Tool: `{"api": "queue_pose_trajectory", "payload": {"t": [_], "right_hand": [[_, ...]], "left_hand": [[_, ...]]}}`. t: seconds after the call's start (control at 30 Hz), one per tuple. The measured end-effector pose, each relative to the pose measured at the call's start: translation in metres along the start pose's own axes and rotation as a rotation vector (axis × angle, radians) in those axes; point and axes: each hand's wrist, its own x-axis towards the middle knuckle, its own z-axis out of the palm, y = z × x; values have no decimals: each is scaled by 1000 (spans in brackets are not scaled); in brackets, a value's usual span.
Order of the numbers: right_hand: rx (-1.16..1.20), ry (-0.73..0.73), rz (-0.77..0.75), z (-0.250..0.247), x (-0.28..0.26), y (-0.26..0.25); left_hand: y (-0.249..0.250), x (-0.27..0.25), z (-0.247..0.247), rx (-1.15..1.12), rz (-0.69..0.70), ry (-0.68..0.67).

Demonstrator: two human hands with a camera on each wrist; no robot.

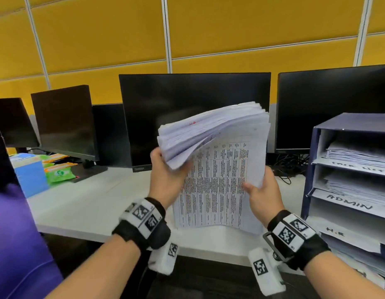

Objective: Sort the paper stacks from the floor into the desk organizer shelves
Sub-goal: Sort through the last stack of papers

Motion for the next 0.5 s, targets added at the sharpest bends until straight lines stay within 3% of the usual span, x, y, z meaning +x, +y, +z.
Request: {"api": "queue_pose_trajectory", "payload": {"t": [0.1, 0.17, 0.23, 0.3, 0.4, 0.5], "right_hand": [[-23, -36, -46, -2, 11, -9], [-62, -90, -98, -2, 14, -17], [-106, -158, -157, 0, 14, -23], [-160, -208, -208, 4, 12, -30], [-305, -253, -305, 2, 13, -44], [-429, -291, -373, -4, 16, -64]], "left_hand": [[43, 31, -15, 163, 101, 75], [71, 48, -26, 430, 177, 124], [89, 57, -30, 793, 325, 76], [101, 61, -30, 1001, 379, -67], [117, 61, -40, 836, 233, -326], [114, 60, -61, 463, 94, -396]]}}
